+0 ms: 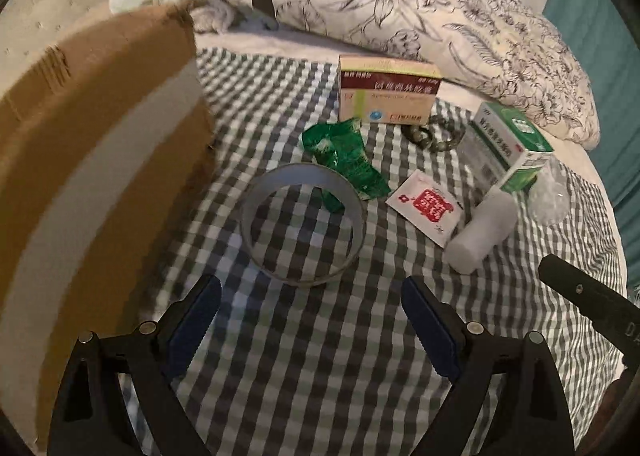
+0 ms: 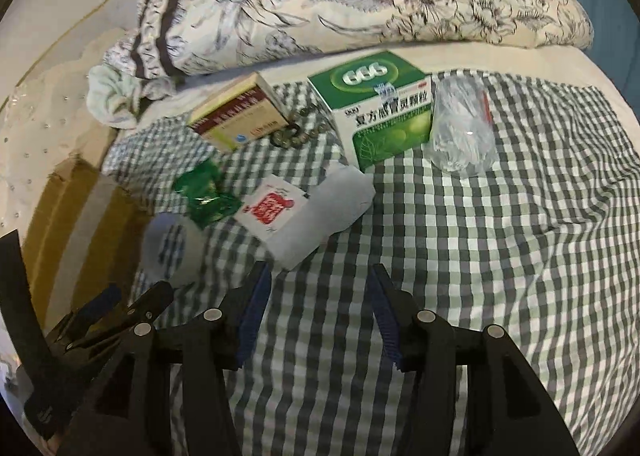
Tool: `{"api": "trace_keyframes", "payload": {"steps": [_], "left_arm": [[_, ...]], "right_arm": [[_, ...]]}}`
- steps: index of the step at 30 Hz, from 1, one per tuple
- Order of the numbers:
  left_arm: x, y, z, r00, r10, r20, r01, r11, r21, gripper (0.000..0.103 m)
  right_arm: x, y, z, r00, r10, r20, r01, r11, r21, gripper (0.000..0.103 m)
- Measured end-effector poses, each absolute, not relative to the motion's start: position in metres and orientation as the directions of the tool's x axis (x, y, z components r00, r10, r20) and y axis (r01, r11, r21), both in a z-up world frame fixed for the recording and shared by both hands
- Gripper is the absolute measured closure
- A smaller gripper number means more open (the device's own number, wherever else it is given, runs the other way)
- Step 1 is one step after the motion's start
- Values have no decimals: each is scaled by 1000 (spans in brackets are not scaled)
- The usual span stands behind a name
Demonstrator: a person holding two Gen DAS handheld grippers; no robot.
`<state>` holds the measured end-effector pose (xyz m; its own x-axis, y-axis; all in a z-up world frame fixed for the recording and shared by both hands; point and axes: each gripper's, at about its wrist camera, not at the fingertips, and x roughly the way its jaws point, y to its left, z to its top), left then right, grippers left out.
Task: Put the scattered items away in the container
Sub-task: 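Grasp the white tape roll with the left tool while the right tool grasps the white cap-shaped item, then carry the tape roll and white item over the cardboard box and open both tools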
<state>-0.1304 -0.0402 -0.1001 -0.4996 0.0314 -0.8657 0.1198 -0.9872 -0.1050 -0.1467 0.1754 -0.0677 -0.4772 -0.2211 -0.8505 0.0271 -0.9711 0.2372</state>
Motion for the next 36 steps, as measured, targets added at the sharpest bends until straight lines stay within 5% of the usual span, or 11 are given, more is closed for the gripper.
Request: {"api": "trace_keyframes", "payload": {"steps": [23, 28, 36], "left_arm": [[-189, -57, -148, -488, 40, -872, 156, -979, -132, 9], [-189, -58, -146, -482, 27, -876, 171, -977, -124, 19], [-177, -57, -132, -482, 25, -876, 159, -980, -116, 19]], "right_arm": [[-224, 162, -128, -428, -188, -884, -83, -966, 246, 47], [-225, 158, -131, -428, -161, -889, -76, -974, 213, 47], [-208, 172, -119, -455, -179, -873, -105, -962, 252, 59]]}}
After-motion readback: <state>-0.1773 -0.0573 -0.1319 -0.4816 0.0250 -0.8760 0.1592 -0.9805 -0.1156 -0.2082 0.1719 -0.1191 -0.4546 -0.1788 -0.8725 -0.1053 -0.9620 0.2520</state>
